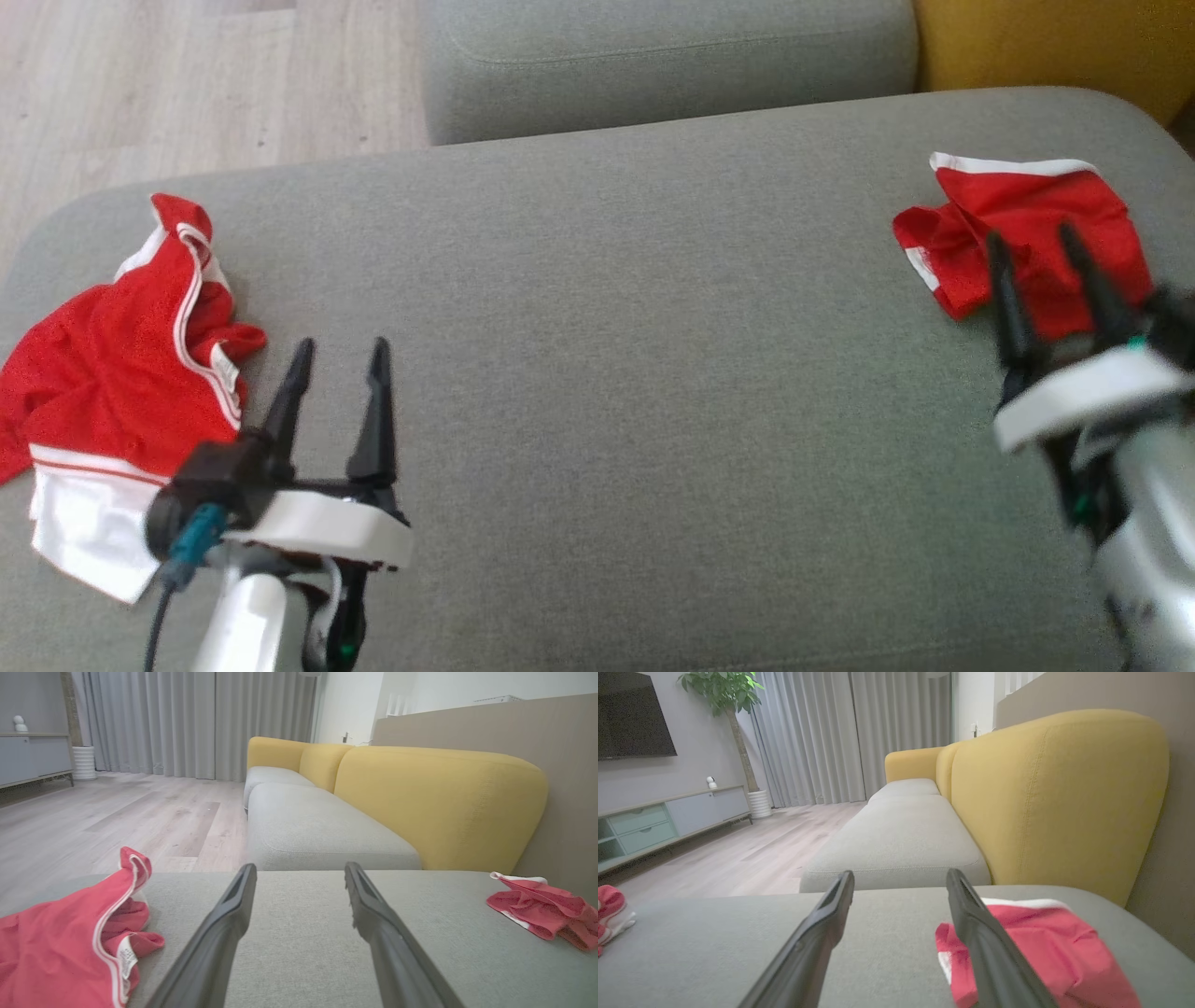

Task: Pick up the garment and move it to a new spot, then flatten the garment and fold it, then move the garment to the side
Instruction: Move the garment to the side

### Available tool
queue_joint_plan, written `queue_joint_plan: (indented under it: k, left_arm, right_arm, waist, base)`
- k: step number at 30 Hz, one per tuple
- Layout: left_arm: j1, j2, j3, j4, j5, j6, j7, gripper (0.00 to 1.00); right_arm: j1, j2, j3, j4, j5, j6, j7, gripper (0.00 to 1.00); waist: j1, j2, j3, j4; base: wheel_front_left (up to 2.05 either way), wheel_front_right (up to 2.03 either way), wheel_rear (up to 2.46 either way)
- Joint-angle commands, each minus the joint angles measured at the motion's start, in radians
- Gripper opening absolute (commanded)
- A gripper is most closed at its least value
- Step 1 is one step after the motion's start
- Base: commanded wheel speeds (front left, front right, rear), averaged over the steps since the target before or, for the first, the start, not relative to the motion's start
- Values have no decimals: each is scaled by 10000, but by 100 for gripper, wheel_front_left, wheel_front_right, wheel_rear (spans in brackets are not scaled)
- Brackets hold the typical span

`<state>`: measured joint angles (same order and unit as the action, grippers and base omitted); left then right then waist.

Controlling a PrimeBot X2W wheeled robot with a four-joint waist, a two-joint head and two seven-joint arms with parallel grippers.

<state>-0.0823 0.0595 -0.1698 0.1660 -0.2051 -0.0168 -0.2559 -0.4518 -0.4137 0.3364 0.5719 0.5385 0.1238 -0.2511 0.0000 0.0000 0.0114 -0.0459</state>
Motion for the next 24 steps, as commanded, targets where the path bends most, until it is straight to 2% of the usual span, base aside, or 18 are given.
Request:
queue_joint_plan:
  k: [1, 4, 5, 9, 14, 24]
  left_arm:
    - [-326, 52, 600, -307, -23, 83, -59, 100]
    - [-244, 5, 753, -248, 40, 54, -59, 100]
    - [-244, 5, 753, -248, 40, 54, -59, 100]
    - [-164, -37, 961, -177, 187, 83, -59, 100]
    - [-113, -73, 1088, -41, 308, 44, -59, 100]
    - [-173, -90, 1035, 1, 362, -8, -59, 100]
  right_arm:
    - [657, 351, -466, -871, -407, 69, -105, 100]
    - [1665, 886, -1160, -1777, -1030, 69, -106, 100]
    - [1665, 886, -1160, -1777, -1030, 69, -106, 100]
    - [2693, 1514, -1608, -2531, -1810, 69, -106, 100]
    - [3269, 2209, -2235, -3037, -2566, 69, -106, 100]
    - [3318, 2538, -2265, -3099, -2998, 69, -106, 100]
  waist:
    - [0, 0, -31, 101]
    - [0, 0, -18, 167]
    - [0, 0, -18, 167]
    - [0, 0, 8, 211]
    - [0, 0, 150, 174]
    - [0, 0, 228, 168]
  base:
    - [0, 0, 0]
    - [0, 0, 0]
    - [0, 0, 0]
    - [0, 0, 0]
    - [0, 0, 0]
    - [0, 0, 0]
